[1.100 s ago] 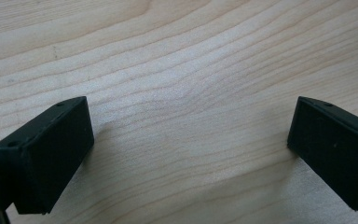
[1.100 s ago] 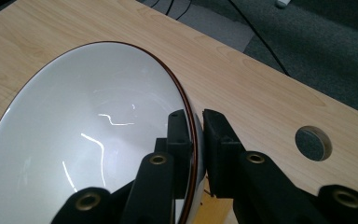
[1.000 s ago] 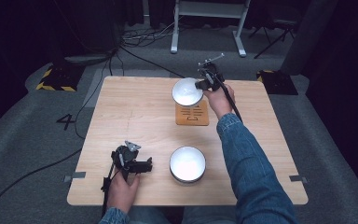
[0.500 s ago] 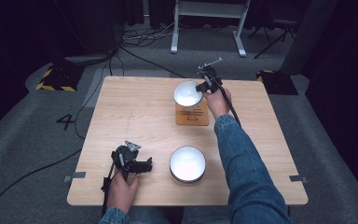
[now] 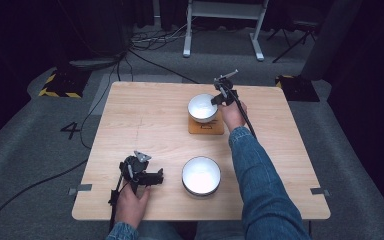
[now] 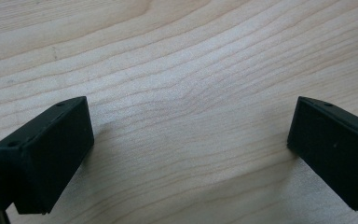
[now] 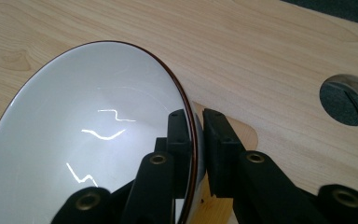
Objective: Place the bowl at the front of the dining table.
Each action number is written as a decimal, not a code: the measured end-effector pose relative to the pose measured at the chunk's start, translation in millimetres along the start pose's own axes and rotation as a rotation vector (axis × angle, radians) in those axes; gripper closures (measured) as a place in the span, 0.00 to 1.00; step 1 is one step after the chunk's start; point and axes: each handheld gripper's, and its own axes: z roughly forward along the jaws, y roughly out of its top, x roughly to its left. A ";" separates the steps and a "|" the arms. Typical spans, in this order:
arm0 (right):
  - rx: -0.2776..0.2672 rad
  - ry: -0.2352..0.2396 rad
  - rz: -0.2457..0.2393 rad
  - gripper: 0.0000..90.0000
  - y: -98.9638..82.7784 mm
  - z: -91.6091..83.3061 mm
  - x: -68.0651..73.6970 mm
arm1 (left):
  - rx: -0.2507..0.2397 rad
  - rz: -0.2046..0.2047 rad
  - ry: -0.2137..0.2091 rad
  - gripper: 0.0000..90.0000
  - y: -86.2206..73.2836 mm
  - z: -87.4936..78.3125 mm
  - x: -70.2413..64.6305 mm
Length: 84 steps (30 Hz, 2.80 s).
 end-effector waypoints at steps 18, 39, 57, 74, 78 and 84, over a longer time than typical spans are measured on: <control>0.018 0.017 0.030 0.91 -10.0 14.8 -3.5 | -0.003 -0.003 0.004 0.00 0.0 0.0 -0.1; 0.031 -0.011 0.017 0.89 -16.9 12.8 -11.9 | 0.000 0.001 0.002 0.00 0.0 -0.1 0.0; -0.047 0.016 -0.085 0.80 -10.5 -40.8 -2.2 | -0.001 -0.001 0.004 0.00 -0.1 0.2 -0.3; -0.108 0.118 -0.221 0.73 -26.6 -106.8 29.2 | 0.005 0.013 -0.008 0.00 0.3 0.2 0.8; -0.125 0.130 -0.248 0.72 -38.9 -129.7 26.2 | 0.007 0.016 -0.016 0.00 0.2 -0.1 1.3; -0.134 0.136 -0.254 0.71 -55.4 -150.9 23.8 | 0.007 0.017 -0.020 0.00 0.1 -0.1 1.1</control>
